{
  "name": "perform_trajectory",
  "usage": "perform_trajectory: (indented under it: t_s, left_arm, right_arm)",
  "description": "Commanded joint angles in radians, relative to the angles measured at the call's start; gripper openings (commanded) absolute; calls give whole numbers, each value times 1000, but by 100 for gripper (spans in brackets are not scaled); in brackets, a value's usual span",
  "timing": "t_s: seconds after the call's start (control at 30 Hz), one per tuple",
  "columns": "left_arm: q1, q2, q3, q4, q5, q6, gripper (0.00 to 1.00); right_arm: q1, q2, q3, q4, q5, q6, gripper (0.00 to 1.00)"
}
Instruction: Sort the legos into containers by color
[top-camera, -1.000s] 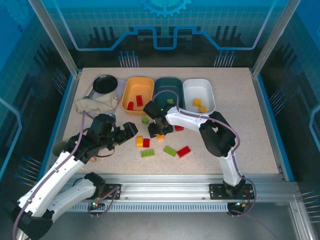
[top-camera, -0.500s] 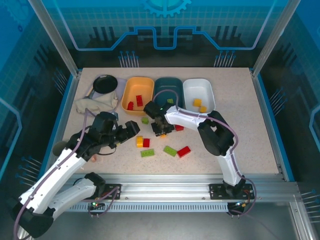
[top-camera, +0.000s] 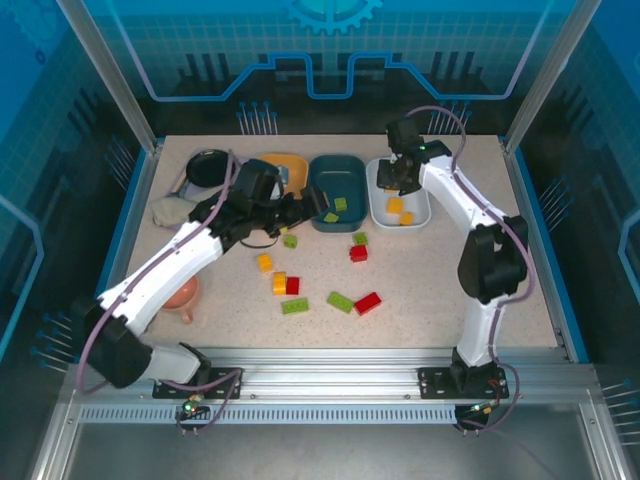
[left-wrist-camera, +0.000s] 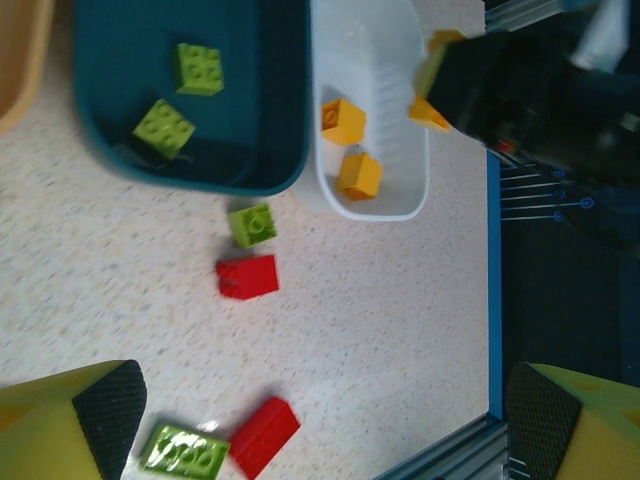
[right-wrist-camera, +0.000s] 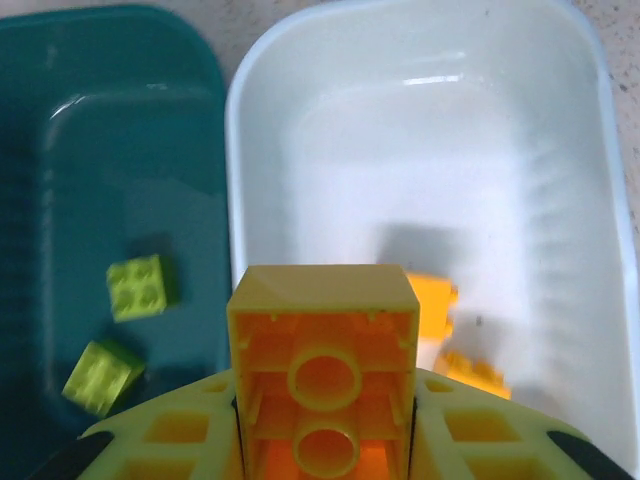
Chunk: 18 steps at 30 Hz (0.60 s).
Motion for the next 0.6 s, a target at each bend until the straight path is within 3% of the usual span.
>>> perform_trajectory:
  t_s: [0.0,0.13,0.3,0.57]
  left_arm:
    - [-13,88,105,34,52,41,96]
    - [-22,183,185,37,65,47,95]
    - [-25,231,236,16,57,48,95]
    - [-25,184,194,-72,10,60,94]
  right_arm:
    - [-34,164,150,-60,-68,-39,34]
    - [-75,340,330,-126,-77,-33,35]
    - [-89,455,446,-213,-67,-31,37]
    - [-81,366,433,-207,-70,-45,66]
